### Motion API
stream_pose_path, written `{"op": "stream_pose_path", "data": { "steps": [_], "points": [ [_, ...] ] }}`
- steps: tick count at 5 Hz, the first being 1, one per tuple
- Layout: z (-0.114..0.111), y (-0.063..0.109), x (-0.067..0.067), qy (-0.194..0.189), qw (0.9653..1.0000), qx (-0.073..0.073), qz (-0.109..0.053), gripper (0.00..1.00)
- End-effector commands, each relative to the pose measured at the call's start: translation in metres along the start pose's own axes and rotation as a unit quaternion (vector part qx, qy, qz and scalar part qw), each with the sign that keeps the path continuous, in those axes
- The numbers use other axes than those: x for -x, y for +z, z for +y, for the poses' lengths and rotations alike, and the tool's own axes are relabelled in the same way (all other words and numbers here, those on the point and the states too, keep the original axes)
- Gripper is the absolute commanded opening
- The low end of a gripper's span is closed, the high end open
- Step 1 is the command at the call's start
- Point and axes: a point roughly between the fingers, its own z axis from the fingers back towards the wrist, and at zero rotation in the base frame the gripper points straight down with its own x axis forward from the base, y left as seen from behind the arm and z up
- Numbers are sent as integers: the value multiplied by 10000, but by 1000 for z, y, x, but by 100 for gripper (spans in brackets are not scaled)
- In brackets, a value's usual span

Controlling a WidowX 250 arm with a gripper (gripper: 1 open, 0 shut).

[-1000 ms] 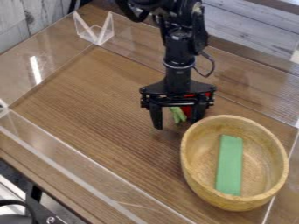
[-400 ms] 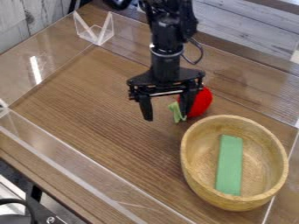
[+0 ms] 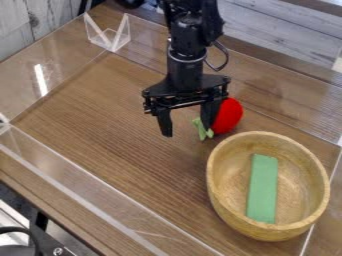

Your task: Move the red object to the left side of the table

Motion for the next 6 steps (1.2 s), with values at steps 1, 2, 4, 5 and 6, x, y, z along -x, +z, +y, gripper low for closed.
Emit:
{"op": "stream_pose_path", "data": {
  "steps": [1,2,4,5,6],
  "points": [
    [-8,17,-12,206,9990,244,-310,100],
    [-10,17,-19,433,9980,258,-387,100],
    [-18,-1,-18,520,9971,288,-475,100],
    [-15,4,-24,512,9969,304,-514,100],
    [-19,-4,-29,324,9978,307,-499,100]
  ]
}}
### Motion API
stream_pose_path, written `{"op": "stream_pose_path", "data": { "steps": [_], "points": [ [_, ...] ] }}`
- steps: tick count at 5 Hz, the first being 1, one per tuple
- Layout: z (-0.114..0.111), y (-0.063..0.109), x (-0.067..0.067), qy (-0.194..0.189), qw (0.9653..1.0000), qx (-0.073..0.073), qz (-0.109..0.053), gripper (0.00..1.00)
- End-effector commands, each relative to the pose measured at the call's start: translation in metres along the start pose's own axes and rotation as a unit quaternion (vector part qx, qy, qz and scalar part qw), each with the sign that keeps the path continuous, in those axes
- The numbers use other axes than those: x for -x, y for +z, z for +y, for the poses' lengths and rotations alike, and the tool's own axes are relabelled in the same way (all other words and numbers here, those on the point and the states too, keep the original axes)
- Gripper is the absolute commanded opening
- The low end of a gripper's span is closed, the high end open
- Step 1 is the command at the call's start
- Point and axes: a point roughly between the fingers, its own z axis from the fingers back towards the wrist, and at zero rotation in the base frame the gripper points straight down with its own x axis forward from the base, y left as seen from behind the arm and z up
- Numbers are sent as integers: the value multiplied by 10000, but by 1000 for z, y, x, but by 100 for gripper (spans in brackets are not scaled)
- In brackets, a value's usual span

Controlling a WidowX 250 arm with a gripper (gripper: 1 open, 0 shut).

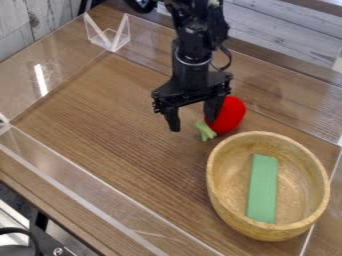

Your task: Move the red object to the left side of the table

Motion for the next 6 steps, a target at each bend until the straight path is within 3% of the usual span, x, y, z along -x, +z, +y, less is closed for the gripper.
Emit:
{"op": "stream_pose_path", "data": {
  "steps": [1,2,3,5,6],
  "points": [
    [-10,4,-13,-158,9996,194,-146,0],
    [-9,-4,-3,4,9997,186,-159,0],
    [-9,8,4,218,9992,325,-101,0],
    [-8,52,-13,190,9976,672,31,0],
    [-11,78,-33,204,9958,893,62,0]
  ]
}}
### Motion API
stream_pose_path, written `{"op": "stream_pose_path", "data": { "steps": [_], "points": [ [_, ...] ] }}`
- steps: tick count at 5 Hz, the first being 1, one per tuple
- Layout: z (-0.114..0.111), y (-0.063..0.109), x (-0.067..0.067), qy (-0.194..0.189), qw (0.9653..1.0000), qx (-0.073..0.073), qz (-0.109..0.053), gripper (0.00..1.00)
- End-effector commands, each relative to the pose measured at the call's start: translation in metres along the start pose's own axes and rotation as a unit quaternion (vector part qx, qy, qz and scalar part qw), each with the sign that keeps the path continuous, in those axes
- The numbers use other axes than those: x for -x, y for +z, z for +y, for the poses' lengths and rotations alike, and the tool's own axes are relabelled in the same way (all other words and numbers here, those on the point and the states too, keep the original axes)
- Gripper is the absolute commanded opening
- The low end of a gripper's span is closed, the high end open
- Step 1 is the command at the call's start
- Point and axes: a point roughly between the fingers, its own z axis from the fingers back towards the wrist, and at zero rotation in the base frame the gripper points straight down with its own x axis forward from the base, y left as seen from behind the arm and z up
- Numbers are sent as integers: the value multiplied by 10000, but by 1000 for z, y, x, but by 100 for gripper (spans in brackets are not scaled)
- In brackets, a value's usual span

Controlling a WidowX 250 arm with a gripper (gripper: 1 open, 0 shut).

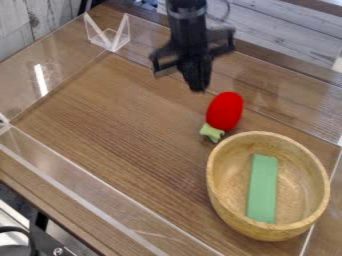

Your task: Move the red object to the left side of the table

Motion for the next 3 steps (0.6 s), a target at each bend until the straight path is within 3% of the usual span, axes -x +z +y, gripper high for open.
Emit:
{"op": "stream_pose_path", "data": {
  "steps": [1,2,3],
  "points": [
    [-14,32,-18,-139,9988,395,-252,0],
    [-13,21,-19,-351,9986,346,-216,100],
    [-11,11,-19,-535,9980,287,-155,100]
  ]
}}
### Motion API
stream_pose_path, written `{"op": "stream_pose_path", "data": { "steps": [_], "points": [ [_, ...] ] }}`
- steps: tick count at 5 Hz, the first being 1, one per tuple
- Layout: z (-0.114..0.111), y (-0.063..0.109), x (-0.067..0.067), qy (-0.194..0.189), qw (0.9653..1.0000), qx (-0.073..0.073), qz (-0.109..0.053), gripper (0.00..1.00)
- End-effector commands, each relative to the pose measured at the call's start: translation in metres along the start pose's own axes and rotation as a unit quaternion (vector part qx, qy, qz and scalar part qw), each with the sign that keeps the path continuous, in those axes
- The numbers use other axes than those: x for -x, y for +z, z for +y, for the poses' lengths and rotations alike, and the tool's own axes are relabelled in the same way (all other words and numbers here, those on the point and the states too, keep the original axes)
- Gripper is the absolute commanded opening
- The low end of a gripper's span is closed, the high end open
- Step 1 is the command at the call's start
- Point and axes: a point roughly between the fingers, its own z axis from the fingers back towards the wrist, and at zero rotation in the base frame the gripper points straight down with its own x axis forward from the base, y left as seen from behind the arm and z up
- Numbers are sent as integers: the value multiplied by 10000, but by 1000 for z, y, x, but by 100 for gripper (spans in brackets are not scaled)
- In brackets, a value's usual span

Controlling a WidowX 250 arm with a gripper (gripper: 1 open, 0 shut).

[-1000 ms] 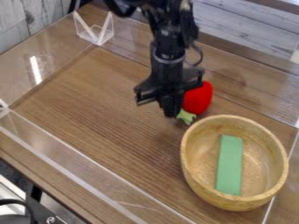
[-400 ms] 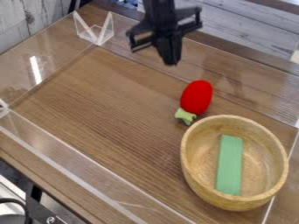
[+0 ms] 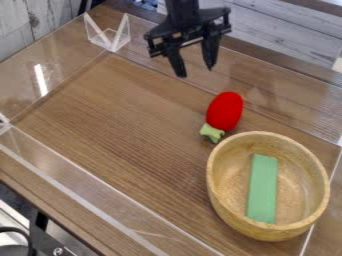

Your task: Move the red object to the left side of the table

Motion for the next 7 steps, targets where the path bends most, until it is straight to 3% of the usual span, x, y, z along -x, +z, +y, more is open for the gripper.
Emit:
{"op": "stream_pose_path", "data": {
  "steps": [1,3,5,7],
  "points": [
    [-1,-1,-3,-110,9998,79,-122,100],
    [3,-24,-1,-276,9996,-18,-50,100],
    [-15,-32,17,56,9999,-121,-77,100],
    [-37,-45,20,-139,9996,-243,-48,100]
  ]
}}
